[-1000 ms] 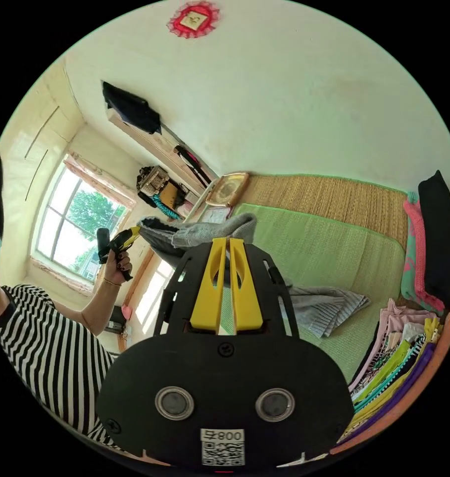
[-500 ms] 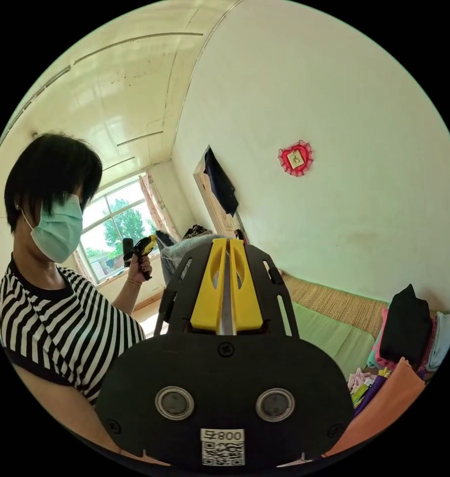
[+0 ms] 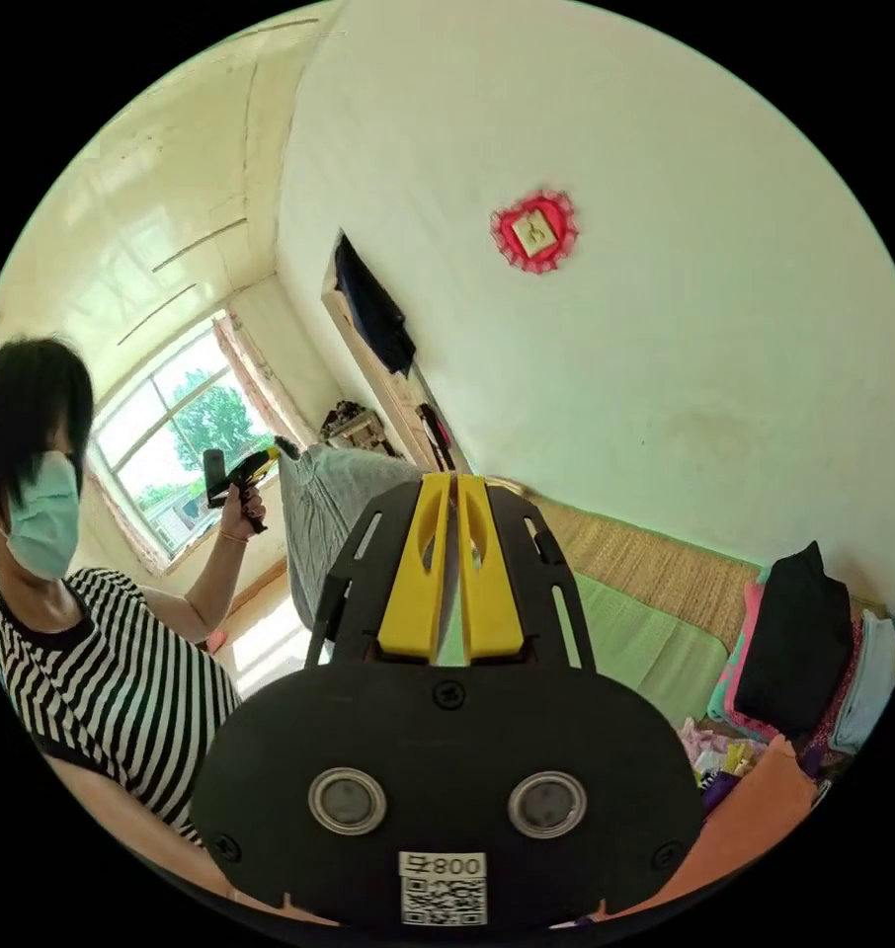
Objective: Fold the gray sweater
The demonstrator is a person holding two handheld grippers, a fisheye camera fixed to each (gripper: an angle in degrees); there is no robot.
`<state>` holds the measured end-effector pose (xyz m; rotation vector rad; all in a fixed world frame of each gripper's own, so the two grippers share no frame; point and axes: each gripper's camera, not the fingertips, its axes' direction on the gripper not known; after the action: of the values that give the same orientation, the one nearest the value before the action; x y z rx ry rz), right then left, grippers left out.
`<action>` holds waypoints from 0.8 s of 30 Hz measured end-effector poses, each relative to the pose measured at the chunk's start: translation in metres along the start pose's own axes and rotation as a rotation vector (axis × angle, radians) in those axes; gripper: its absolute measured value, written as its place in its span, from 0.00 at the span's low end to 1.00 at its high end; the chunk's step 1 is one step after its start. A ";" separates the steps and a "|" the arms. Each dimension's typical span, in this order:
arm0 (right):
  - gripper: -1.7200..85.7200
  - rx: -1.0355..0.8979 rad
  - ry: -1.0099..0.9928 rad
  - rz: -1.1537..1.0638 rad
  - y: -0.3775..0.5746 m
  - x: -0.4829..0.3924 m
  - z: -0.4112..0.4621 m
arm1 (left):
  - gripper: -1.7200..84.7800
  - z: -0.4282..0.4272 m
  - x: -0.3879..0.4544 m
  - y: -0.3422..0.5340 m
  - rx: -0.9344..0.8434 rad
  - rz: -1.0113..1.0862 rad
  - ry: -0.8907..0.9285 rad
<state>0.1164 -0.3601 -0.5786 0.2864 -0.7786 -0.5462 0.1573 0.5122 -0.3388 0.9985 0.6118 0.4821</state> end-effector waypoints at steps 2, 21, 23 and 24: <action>0.02 -0.113 0.040 0.103 -0.028 0.067 0.095 | 0.06 0.057 -0.056 -0.014 -0.099 -0.083 -0.024; 0.09 -0.917 0.271 0.861 0.299 0.252 0.549 | 0.11 0.323 -0.377 0.174 -1.053 -0.949 -0.188; 0.11 -0.957 0.257 0.878 0.326 0.249 0.587 | 0.11 0.331 -0.386 0.173 -1.095 -0.965 -0.228; 0.11 -0.969 0.260 0.870 0.332 0.247 0.598 | 0.11 0.338 -0.392 0.170 -1.119 -0.975 -0.256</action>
<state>-0.0562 -0.2532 0.1195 -0.8397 -0.2593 -0.0054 0.0791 0.1331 0.0446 -0.3436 0.4199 -0.2059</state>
